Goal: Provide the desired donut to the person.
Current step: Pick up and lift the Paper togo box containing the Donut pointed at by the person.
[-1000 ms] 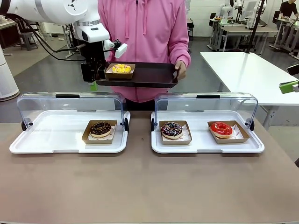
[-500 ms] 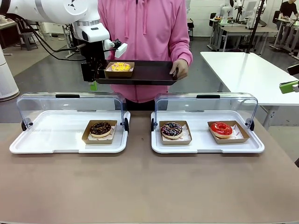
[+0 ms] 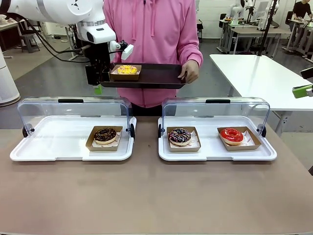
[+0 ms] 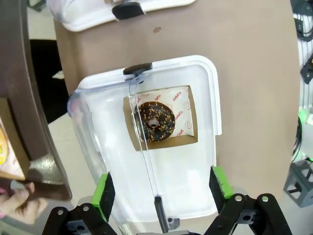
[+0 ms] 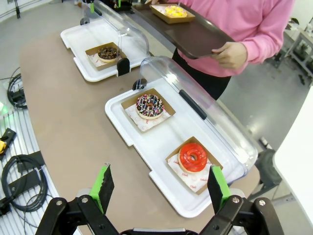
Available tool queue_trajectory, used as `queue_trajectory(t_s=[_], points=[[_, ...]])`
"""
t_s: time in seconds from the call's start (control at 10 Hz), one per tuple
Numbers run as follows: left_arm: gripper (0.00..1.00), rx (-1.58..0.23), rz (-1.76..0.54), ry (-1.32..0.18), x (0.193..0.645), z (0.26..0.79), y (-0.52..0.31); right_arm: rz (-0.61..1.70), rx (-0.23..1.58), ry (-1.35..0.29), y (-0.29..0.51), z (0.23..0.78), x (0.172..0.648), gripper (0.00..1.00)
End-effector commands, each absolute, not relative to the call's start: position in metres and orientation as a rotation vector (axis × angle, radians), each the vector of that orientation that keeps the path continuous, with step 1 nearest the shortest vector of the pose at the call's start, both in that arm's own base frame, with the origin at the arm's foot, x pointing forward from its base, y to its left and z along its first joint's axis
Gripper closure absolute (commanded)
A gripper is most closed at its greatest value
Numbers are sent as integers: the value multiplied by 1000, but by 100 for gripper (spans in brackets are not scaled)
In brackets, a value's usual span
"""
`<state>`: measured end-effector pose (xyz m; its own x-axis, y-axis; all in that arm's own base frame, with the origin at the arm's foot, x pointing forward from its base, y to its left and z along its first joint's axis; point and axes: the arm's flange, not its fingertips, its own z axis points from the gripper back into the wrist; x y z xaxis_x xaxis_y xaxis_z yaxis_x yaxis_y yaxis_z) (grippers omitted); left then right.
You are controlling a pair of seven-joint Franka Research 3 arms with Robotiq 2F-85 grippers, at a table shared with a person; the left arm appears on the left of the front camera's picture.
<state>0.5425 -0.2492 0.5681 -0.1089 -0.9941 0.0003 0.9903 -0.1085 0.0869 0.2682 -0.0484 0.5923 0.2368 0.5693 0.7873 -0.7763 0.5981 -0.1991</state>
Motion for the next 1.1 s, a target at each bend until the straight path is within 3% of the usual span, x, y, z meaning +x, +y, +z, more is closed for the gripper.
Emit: queue_trajectory(t_s=[0.0,0.2,0.4,0.7,1.0], points=[[0,107,-1406,28,503,607,-245,944,255,-947,-49,591,268,0],[0,-65,-1152,40,461,606,-193,944,255,-947,-49,591,268,0],[0,-163,-959,-46,408,586,-133,944,255,-947,-49,591,268,0],[0,-267,-891,-239,353,564,-46,944,255,-947,-49,591,268,0],[0,-290,-835,-423,332,536,6,944,255,-947,-49,591,268,0]])
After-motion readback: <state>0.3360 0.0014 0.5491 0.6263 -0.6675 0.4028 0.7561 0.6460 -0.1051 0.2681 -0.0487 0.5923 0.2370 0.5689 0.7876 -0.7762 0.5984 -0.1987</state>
